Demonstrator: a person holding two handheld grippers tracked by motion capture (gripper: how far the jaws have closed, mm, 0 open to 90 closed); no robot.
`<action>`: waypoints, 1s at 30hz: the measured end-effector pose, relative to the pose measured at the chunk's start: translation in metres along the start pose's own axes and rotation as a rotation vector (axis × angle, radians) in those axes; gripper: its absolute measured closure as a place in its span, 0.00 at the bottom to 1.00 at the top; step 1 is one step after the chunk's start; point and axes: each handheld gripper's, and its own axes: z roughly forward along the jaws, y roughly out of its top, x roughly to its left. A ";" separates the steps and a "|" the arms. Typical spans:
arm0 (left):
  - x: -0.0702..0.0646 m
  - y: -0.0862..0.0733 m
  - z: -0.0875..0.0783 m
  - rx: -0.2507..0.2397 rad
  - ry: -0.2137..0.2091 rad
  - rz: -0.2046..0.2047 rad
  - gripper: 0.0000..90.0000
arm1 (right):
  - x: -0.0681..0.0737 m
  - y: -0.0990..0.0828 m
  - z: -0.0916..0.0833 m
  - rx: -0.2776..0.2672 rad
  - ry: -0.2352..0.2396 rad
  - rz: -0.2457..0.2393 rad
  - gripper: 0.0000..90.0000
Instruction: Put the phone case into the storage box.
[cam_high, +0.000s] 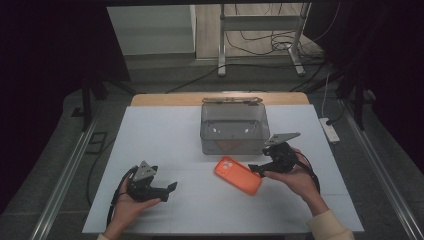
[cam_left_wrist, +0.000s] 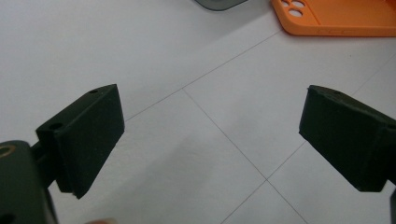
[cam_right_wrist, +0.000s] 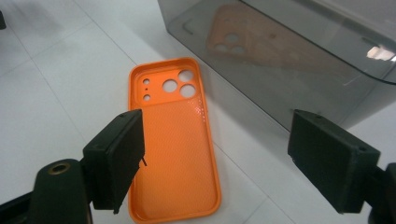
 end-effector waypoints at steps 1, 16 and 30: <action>0.000 0.000 0.000 0.000 0.000 0.000 0.07 | 0.000 0.002 0.002 0.015 0.003 -0.001 0.22; 0.000 0.000 0.000 0.003 -0.008 0.009 0.08 | 0.003 0.015 0.024 0.111 0.009 -0.038 0.24; 0.000 0.000 0.001 0.004 -0.013 0.005 0.08 | 0.007 0.026 0.041 0.186 0.012 -0.057 0.24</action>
